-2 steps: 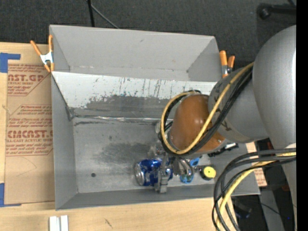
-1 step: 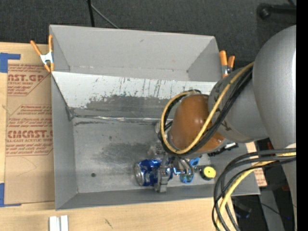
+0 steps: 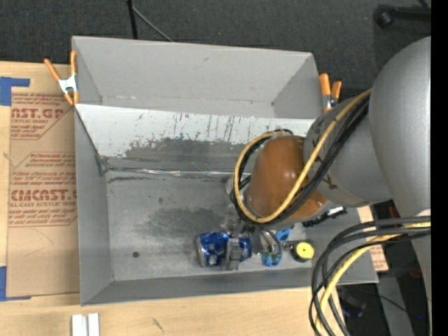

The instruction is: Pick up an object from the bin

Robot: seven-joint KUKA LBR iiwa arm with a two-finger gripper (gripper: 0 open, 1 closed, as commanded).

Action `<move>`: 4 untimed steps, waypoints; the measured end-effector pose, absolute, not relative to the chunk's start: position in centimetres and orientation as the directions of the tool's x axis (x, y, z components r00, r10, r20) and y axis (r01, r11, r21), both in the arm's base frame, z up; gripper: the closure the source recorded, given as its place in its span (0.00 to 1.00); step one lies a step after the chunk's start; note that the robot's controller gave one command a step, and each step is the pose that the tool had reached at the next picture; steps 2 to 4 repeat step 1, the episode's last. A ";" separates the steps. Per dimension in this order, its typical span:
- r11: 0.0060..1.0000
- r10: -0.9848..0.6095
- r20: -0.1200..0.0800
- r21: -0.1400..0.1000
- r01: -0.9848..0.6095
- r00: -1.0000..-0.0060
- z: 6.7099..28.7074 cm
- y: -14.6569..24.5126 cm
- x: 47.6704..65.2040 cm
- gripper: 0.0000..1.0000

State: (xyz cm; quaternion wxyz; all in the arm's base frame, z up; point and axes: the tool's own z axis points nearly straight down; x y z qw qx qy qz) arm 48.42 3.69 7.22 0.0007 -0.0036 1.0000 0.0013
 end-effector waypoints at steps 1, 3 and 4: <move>1.000 -0.008 -0.008 0.001 -0.008 -1.000 18.0 3.7 48.6 1.00; 1.000 -0.008 -0.008 0.001 -0.008 -1.000 18.0 3.7 48.6 1.00; 1.000 -0.008 -0.008 0.001 -0.008 -1.000 18.0 3.7 48.6 1.00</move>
Offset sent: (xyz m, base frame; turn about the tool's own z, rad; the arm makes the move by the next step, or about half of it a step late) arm 0.0002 -0.0001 0.1043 0.0000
